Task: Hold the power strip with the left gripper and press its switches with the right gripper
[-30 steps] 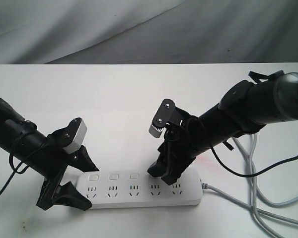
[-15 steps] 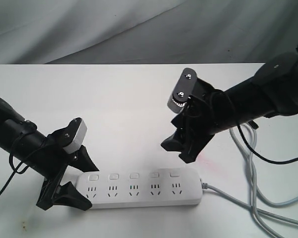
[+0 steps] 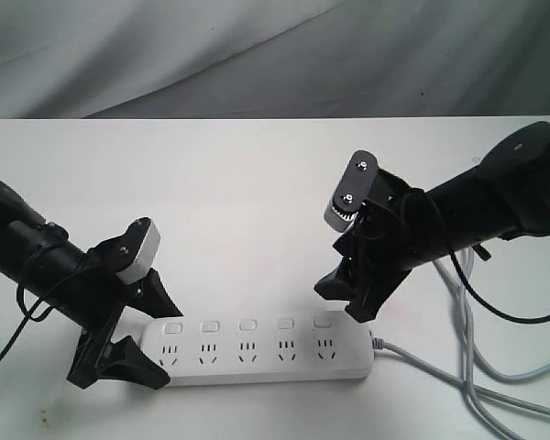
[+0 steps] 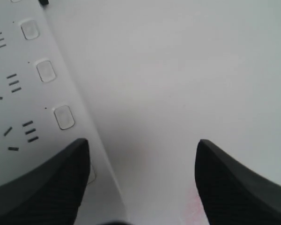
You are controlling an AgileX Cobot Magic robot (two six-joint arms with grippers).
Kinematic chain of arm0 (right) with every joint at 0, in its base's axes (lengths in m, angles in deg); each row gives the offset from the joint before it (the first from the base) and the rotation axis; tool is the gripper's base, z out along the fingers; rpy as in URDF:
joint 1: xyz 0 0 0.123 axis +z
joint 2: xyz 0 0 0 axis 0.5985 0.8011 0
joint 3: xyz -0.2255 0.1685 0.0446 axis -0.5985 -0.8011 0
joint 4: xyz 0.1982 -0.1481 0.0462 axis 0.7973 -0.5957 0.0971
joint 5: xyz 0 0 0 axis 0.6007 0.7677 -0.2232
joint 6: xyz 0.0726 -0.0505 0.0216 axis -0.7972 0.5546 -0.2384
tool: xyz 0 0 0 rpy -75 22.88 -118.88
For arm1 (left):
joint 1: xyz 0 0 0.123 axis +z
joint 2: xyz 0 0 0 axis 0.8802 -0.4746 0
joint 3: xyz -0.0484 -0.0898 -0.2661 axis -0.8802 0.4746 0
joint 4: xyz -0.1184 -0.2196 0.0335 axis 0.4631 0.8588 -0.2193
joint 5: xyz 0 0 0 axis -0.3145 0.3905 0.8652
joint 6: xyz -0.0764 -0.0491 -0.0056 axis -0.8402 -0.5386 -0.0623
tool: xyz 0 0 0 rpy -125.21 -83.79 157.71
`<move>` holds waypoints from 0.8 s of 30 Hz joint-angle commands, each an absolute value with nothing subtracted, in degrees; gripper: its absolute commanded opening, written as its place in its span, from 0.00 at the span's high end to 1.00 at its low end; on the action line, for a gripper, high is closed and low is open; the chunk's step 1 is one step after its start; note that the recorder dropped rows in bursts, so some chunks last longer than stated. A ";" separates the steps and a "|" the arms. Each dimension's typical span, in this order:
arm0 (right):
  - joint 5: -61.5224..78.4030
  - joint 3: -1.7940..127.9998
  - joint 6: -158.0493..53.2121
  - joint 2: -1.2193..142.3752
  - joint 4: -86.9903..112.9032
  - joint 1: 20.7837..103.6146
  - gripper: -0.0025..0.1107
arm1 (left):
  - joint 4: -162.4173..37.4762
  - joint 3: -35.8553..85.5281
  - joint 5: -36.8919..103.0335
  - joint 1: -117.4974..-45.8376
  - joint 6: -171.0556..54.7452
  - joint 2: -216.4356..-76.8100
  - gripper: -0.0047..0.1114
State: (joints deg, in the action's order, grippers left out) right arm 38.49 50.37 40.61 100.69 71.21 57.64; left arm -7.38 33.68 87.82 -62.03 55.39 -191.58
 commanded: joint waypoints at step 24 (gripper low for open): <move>39.08 50.06 44.51 109.45 74.57 57.33 0.45 | -7.53 33.54 87.00 -62.24 54.76 -191.58 0.96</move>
State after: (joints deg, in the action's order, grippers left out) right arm 39.77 50.32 43.94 107.84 76.01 57.52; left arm -7.38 33.68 87.72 -62.03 55.39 -191.58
